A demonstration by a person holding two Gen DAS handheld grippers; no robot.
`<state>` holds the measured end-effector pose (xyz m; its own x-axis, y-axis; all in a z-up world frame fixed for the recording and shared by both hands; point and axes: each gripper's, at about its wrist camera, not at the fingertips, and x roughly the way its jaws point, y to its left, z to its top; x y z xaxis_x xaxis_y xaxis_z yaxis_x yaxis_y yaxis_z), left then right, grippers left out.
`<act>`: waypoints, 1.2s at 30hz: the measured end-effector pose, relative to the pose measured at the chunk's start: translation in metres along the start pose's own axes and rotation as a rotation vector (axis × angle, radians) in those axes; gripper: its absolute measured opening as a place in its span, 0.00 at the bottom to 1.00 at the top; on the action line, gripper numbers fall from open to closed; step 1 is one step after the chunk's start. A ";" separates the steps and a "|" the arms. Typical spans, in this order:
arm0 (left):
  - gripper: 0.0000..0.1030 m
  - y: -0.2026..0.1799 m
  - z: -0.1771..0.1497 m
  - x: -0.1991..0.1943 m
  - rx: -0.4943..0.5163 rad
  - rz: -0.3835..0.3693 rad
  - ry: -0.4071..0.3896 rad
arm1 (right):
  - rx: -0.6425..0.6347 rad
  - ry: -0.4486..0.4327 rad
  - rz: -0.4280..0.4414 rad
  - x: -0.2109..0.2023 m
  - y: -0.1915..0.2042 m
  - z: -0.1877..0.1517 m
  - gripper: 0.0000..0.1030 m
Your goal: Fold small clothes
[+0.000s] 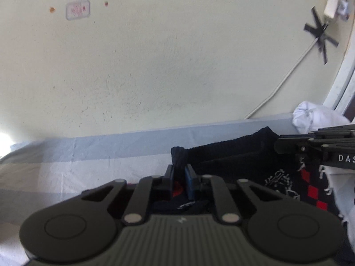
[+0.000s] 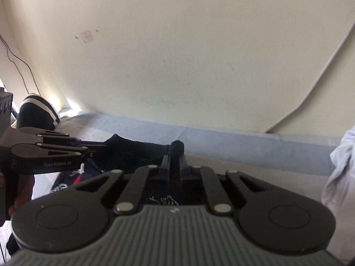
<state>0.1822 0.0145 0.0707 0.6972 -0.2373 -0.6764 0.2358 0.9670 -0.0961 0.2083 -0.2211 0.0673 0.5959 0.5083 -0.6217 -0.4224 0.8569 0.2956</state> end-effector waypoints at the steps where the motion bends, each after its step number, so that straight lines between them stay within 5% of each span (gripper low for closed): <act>1: 0.10 -0.003 -0.008 -0.018 -0.012 -0.015 -0.039 | -0.017 -0.024 0.004 -0.018 0.009 -0.004 0.10; 9: 0.10 -0.024 -0.112 -0.143 -0.068 -0.075 -0.255 | -0.151 -0.146 0.016 -0.151 0.071 -0.092 0.10; 18: 0.13 -0.013 -0.192 -0.185 -0.088 -0.107 -0.200 | -0.154 -0.108 0.046 -0.199 0.097 -0.199 0.10; 20: 0.18 -0.016 -0.204 -0.180 -0.067 -0.080 -0.166 | -0.163 -0.077 0.034 -0.189 0.103 -0.216 0.10; 24: 0.50 -0.012 -0.229 -0.184 -0.051 -0.039 -0.131 | -0.211 -0.056 -0.010 -0.170 0.112 -0.233 0.28; 26: 0.56 -0.005 -0.237 -0.198 -0.053 -0.041 -0.150 | -0.213 -0.076 0.013 -0.183 0.110 -0.238 0.41; 29: 0.63 0.013 -0.242 -0.221 -0.086 -0.054 -0.191 | -0.172 -0.113 0.042 -0.201 0.101 -0.236 0.41; 34: 0.66 0.037 -0.218 -0.235 -0.143 0.000 -0.242 | -0.101 -0.213 -0.026 -0.219 0.086 -0.225 0.42; 36: 0.76 0.038 -0.203 -0.230 -0.154 0.021 -0.255 | -0.076 -0.245 -0.065 -0.217 0.081 -0.219 0.44</act>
<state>-0.1067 0.1245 0.0749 0.8533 -0.2137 -0.4756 0.1278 0.9701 -0.2065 -0.1053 -0.2807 0.0670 0.7673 0.4658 -0.4407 -0.4222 0.8843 0.1995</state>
